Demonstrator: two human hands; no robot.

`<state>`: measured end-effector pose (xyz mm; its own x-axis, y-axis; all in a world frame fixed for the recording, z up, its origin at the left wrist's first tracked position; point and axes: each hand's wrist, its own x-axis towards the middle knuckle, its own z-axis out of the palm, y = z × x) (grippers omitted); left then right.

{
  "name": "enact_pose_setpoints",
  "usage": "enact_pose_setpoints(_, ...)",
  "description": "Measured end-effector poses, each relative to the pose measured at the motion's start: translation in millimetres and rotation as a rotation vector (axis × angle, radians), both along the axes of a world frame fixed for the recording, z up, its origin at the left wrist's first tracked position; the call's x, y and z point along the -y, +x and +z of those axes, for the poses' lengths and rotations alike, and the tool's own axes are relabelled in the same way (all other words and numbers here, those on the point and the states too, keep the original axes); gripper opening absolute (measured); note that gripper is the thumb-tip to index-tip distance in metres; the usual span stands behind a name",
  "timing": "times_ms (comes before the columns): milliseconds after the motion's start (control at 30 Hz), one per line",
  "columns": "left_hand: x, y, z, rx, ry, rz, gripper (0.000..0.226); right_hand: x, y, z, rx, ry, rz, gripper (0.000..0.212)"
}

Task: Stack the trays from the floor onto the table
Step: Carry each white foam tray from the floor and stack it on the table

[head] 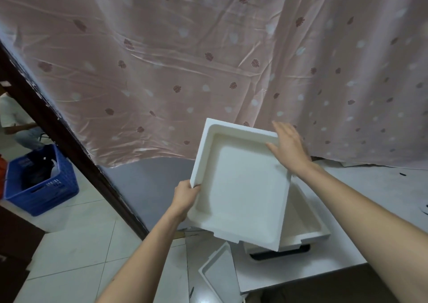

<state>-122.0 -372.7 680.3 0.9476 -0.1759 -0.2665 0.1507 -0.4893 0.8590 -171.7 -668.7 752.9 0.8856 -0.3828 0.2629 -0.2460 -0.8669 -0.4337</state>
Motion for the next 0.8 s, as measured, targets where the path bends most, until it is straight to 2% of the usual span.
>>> enact_pose_setpoints(67,4,0,0,-0.022,-0.055,0.038,0.016,7,-9,-4,0.048,0.043,-0.083,0.069)
enact_pose_setpoints(200,17,-5,2,-0.076,-0.161,0.101,0.019,14,-23,-10,0.023,0.437,-0.198,0.079)
enact_pose_setpoints(267,26,-8,1,-0.096,-0.194,0.123,0.018,13,-31,-18,0.001,0.552,-0.214,0.078)
enact_pose_setpoints(367,38,-11,-3,-0.139,-0.239,0.126,0.016,10,-43,-32,0.021,0.580,-0.160,0.039)
enact_pose_setpoints(433,45,-11,-7,-0.179,-0.276,0.125,0.015,8,-48,-41,0.064,0.613,-0.166,0.031)
enact_pose_setpoints(600,62,-18,-11,-0.284,-0.326,0.123,0.013,15,-55,-52,0.126,0.618,-0.195,0.031)
enact_pose_setpoints(700,69,-19,-15,-0.353,-0.317,0.113,0.019,25,-57,-60,0.140,0.566,-0.177,0.045)
enact_pose_setpoints(800,76,-20,-18,-0.386,-0.295,0.059,0.024,37,-54,-72,0.061,0.515,-0.227,0.056)
